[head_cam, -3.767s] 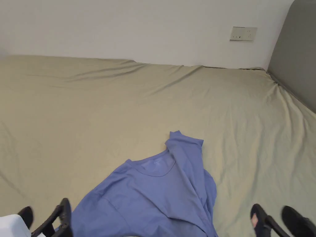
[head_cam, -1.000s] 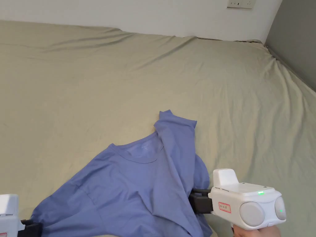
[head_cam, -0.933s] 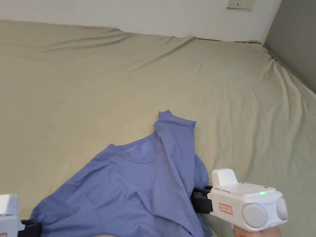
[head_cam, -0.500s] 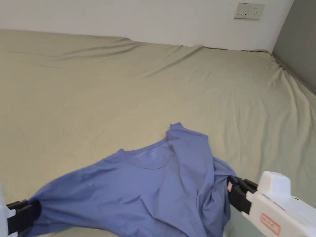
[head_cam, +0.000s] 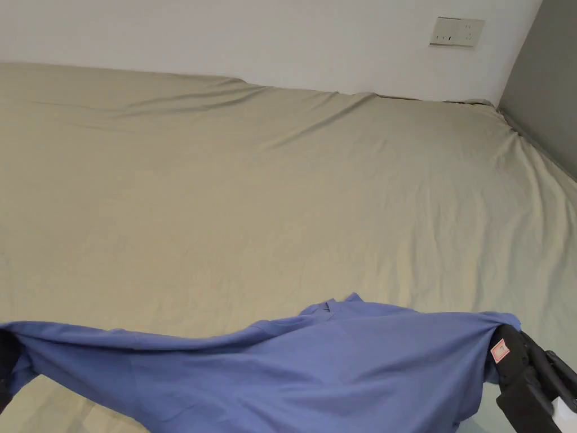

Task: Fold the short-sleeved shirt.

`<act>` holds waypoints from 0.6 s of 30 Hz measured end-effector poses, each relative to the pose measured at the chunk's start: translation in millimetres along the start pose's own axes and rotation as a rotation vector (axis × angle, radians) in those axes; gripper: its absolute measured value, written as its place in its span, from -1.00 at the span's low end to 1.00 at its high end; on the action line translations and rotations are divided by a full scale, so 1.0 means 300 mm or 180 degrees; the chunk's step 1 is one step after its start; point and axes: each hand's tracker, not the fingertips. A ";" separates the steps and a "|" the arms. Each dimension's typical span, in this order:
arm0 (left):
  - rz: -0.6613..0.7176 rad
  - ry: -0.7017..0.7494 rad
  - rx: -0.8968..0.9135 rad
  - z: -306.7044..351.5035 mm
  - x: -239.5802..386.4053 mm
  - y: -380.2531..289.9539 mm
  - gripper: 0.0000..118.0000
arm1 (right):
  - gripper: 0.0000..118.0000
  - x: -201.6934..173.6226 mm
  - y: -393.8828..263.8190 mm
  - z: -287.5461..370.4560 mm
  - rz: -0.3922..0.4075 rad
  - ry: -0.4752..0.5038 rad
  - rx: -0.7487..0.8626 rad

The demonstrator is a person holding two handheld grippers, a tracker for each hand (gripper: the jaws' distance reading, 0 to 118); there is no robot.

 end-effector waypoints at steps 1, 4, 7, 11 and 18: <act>0.0033 -0.0082 0.0057 0.007 0.014 0.019 -0.95 | -0.90 -0.015 0.016 0.002 0.0037 0.0056 0.0036; 0.0014 -0.0258 0.0330 0.041 0.092 0.127 -0.95 | -0.90 -0.077 0.112 0.021 0.0246 0.0182 0.0268; -0.0071 -0.0443 0.0765 0.100 0.185 0.299 -0.95 | -0.90 -0.139 0.258 0.069 0.0326 0.0310 0.0633; -0.0089 -0.0693 0.1308 0.194 0.292 0.543 -0.95 | -0.90 -0.220 0.505 0.143 0.0414 0.0432 0.1125; -0.0057 -0.1095 0.2018 0.366 0.429 0.873 -0.95 | -0.90 -0.339 0.884 0.305 0.0584 0.0649 0.1909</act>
